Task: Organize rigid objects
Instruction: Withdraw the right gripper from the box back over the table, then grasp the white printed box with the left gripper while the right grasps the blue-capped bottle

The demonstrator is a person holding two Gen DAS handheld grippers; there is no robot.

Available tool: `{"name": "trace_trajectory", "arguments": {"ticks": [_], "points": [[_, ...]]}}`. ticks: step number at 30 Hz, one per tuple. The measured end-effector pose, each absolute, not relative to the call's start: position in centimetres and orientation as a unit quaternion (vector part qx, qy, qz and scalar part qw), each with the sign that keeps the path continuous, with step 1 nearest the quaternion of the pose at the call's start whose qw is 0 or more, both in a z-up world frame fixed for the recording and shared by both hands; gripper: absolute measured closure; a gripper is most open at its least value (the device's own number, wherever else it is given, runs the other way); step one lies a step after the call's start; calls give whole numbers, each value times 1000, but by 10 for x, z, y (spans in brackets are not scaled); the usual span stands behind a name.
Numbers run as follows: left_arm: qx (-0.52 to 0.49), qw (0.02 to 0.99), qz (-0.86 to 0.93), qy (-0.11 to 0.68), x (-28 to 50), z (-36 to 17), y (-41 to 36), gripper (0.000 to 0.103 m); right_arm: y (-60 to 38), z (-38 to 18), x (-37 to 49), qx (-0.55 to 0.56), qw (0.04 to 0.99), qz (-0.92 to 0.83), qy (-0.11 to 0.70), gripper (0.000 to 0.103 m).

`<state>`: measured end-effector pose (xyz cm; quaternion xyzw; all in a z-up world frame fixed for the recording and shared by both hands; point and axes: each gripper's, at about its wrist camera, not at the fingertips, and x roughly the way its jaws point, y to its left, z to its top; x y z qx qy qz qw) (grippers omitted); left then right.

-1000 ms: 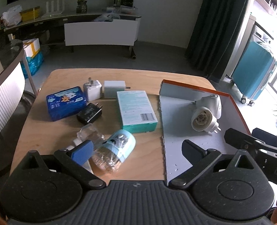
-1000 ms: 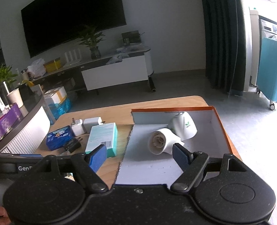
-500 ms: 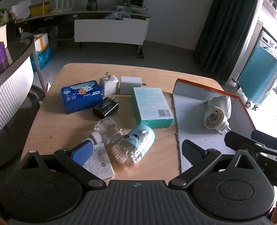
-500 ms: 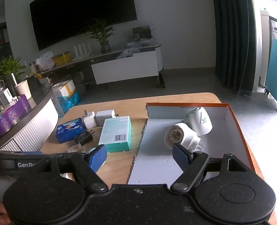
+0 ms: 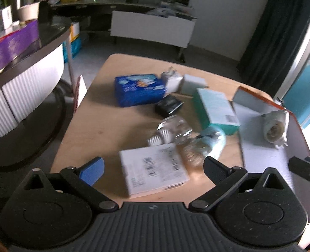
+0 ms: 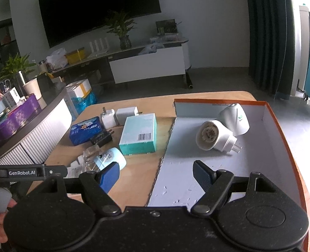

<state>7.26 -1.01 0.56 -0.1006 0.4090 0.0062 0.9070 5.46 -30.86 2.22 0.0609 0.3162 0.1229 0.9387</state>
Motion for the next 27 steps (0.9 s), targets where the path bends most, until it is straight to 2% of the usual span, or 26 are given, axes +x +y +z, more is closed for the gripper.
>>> {"name": "trace_trajectory", "arguments": {"ticks": [15,17,18,25,27], "points": [[-75,900,44,427,87,-34,-23,0,-301,14,56,56,933,133,330,12],[-64,906,40,416,86,-35,-23,6,-297,13,57,53,931,140,334,12],[-61,909,37,410,84,-35,-22,16,-295,12,58,52,930,145,335,12],[-66,920,14,386,76,-24,-5,19,-265,12,69,-2,919,218,327,10],[-71,920,7,385,73,-19,1,22,-253,11,76,-26,913,246,325,10]]}}
